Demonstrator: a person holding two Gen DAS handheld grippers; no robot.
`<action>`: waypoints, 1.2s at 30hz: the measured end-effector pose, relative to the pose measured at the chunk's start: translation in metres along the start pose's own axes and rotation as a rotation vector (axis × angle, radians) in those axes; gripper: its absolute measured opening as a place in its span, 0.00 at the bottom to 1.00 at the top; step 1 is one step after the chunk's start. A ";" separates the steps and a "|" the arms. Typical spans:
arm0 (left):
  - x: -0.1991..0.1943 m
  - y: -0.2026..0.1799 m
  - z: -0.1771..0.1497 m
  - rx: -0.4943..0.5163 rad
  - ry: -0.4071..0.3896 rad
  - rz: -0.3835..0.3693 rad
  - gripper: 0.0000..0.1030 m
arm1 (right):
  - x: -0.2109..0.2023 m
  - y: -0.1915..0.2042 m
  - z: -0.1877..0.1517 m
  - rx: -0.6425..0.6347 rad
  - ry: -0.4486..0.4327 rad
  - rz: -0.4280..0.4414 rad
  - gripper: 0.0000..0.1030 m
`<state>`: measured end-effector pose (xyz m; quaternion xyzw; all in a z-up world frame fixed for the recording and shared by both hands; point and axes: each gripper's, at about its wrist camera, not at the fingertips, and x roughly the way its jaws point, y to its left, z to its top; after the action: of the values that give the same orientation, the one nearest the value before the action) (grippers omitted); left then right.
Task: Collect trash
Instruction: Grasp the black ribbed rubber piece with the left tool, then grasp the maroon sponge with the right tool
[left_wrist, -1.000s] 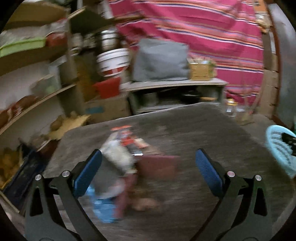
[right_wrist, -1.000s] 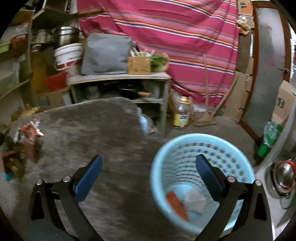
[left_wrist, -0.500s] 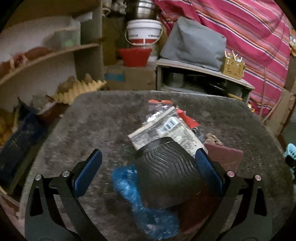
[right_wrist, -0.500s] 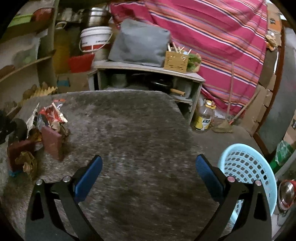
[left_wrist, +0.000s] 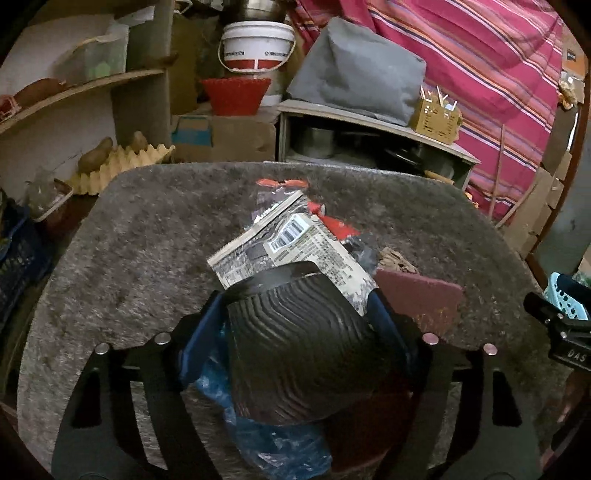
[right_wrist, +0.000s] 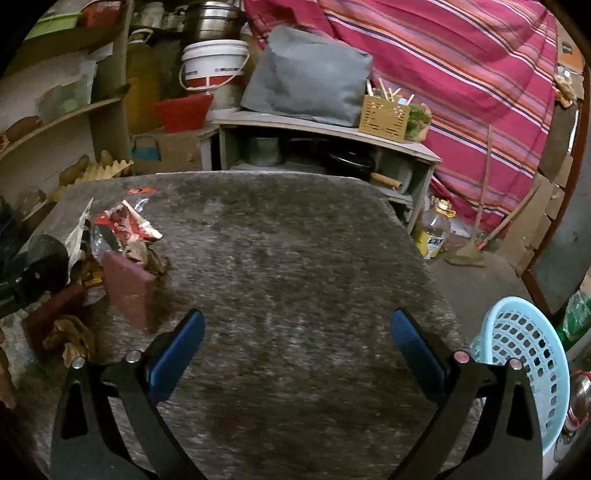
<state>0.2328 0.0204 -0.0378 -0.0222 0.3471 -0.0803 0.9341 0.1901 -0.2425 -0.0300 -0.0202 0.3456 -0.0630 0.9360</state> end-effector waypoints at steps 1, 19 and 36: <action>-0.002 0.001 0.000 0.004 -0.008 0.011 0.70 | 0.000 0.004 0.001 -0.004 0.001 0.007 0.96; -0.048 0.061 0.007 0.031 -0.158 0.210 0.68 | 0.031 0.081 0.007 -0.078 0.037 0.123 0.96; -0.035 0.088 -0.007 0.010 -0.136 0.212 0.68 | 0.048 0.108 0.007 -0.113 0.078 0.280 0.43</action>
<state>0.2145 0.1135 -0.0290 0.0140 0.2830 0.0188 0.9588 0.2418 -0.1419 -0.0646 -0.0220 0.3840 0.0869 0.9190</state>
